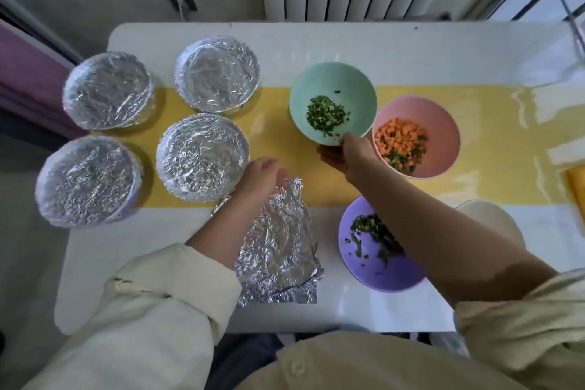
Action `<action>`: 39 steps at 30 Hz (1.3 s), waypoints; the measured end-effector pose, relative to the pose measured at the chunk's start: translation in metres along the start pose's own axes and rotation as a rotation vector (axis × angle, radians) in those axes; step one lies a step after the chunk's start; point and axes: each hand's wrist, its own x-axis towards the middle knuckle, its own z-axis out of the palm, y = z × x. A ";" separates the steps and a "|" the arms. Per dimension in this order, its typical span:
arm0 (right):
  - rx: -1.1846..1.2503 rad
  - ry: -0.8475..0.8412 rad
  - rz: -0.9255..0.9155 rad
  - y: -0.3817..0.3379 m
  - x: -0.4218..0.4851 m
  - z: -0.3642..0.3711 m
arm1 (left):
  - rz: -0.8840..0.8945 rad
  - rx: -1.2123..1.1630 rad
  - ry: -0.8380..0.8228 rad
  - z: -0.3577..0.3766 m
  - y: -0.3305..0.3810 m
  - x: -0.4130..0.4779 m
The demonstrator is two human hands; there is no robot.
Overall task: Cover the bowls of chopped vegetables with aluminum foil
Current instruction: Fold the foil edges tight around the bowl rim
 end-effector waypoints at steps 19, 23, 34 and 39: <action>-0.087 -0.110 -0.425 0.093 -0.106 0.002 | 0.162 -0.374 0.250 -0.025 -0.025 -0.082; -0.233 -0.131 -0.421 0.133 -0.135 0.021 | 0.217 -0.339 0.334 -0.072 -0.070 -0.113; -1.063 -0.047 -0.408 0.249 -0.145 0.073 | 0.025 -0.298 0.503 -0.175 -0.188 -0.161; -1.401 -0.076 -0.474 0.263 -0.148 0.069 | -0.125 -0.406 0.530 -0.188 -0.216 -0.156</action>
